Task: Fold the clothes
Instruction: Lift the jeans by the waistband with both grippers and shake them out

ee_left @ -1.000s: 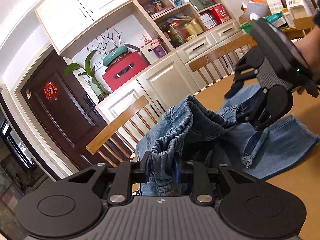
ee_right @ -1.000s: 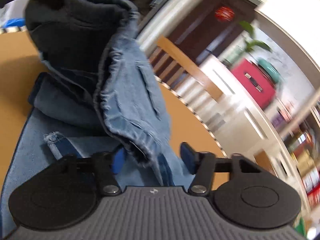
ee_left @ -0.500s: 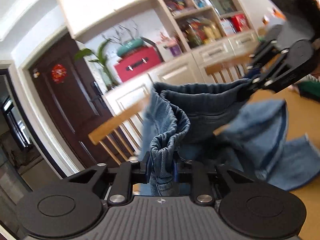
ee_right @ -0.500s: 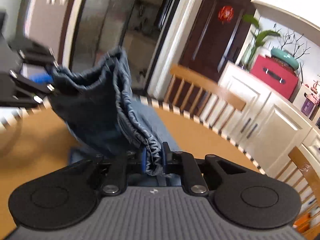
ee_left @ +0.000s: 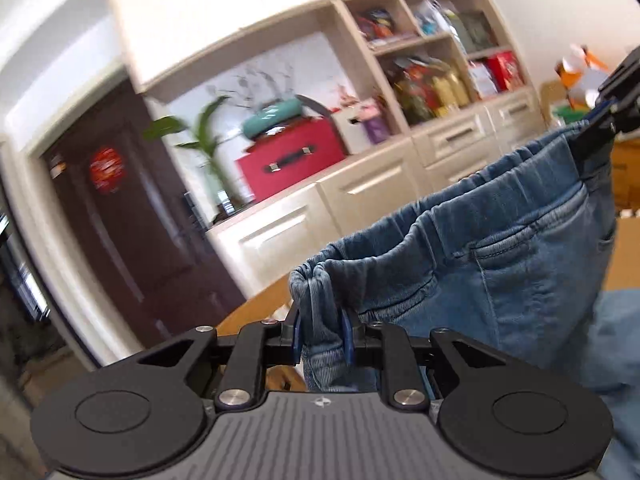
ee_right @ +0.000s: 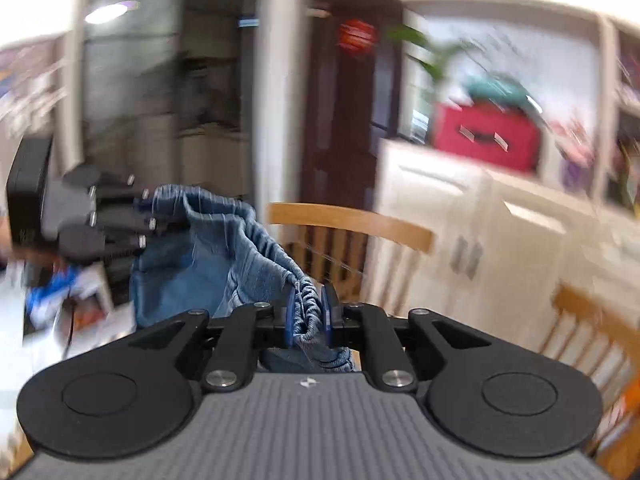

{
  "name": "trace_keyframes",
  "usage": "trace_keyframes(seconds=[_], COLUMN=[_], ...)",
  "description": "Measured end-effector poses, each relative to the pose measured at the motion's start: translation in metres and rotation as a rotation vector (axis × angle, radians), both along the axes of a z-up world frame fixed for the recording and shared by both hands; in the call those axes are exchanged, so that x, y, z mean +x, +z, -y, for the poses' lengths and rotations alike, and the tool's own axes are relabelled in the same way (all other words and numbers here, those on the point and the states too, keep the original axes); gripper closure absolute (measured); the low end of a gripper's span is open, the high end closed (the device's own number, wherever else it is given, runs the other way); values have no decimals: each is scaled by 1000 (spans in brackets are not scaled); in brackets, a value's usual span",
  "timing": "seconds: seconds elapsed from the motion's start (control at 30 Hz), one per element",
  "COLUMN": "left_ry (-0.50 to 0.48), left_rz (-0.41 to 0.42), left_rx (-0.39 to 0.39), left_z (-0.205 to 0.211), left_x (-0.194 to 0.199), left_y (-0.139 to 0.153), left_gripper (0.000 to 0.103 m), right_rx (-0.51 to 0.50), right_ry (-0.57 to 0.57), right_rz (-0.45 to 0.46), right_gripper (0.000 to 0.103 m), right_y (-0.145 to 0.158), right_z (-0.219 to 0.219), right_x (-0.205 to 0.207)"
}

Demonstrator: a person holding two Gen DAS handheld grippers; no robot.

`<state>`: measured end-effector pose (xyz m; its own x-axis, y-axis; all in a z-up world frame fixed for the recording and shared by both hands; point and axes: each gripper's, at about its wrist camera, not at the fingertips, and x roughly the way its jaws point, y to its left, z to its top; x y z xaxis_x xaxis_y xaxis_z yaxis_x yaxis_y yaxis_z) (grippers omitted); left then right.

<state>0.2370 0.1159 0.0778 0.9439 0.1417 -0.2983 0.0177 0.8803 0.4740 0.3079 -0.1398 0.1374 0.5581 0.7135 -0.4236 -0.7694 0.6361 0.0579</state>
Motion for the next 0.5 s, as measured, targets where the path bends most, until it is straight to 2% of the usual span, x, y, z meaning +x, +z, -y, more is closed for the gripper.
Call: trace_keyframes(seconds=[0.13, 0.2, 0.27, 0.3, 0.37, 0.43, 0.5], left_ry=[-53, -90, -118, -121, -104, -65, -52], left_rz=[-80, -122, -172, -202, -277, -340, -338], left_rx=[-54, -55, -68, -93, -180, -238, -262], left_z=[6, 19, 35, 43, 48, 45, 30], left_x=[130, 187, 239, 262, 305, 332, 336], left_y=[-23, -42, -66, -78, -105, -132, -147], left_gripper=[82, 82, 82, 83, 83, 83, 80], right_rx=[84, 66, 33, 19, 51, 15, -13], right_ry=[-242, -350, -468, -526, -612, -634, -631], right_rz=[-168, -184, -172, -161, -208, -254, -323], right_gripper=[90, 91, 103, 103, 103, 96, 79], right_y=[-20, -32, -44, -51, -69, -92, -119], right_z=[18, 26, 35, 44, 57, 58, 62], right_x=[88, 120, 152, 160, 182, 188, 187])
